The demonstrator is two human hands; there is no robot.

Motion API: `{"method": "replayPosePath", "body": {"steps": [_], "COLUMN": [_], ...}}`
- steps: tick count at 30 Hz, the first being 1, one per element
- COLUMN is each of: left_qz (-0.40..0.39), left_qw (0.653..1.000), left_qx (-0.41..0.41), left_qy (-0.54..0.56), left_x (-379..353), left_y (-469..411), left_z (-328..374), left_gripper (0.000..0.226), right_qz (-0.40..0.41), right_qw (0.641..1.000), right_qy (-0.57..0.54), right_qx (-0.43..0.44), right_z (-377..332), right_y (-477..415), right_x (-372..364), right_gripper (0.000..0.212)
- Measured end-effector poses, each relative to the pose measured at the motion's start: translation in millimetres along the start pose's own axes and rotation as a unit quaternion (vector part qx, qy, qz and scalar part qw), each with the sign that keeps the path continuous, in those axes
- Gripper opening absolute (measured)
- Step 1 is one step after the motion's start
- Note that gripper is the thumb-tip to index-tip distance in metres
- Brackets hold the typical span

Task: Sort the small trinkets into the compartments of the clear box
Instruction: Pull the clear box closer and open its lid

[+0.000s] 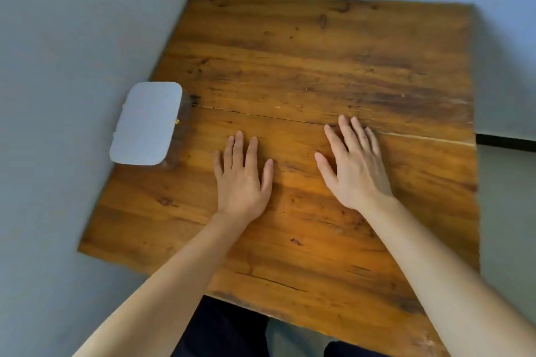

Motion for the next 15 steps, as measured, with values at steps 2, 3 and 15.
{"method": "replayPosePath", "body": {"steps": [2, 3, 15], "left_qz": [0.021, 0.028, 0.003], "left_qw": [1.000, 0.999, 0.994], "left_qx": [-0.012, -0.015, -0.102], "left_qy": [0.004, 0.005, 0.026], "left_x": [-0.4, -0.8, 11.1], "left_y": [0.7, 1.3, 66.7], "left_z": [-1.6, -2.0, -22.9], "left_gripper": [0.063, 0.063, 0.059], "right_qz": [0.020, 0.025, 0.025], "right_qw": [1.000, 1.000, 0.996], "right_qy": [-0.006, -0.005, -0.002], "right_qx": [0.004, 0.006, -0.084], "right_z": [0.5, 0.8, -45.0], "right_y": [1.8, 3.0, 97.8], "right_x": [0.2, -0.4, -12.1], "right_gripper": [0.063, 0.064, 0.063]}}
Point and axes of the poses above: each hand's wrist, its own y-axis away from the middle knuckle, its own x-axis out of the back of the hand, z = x × y, the point moved 7 cm from there along -y, towards the middle knuckle, and after that the axes turned 3 degrees about z, right-handed, at the moved point
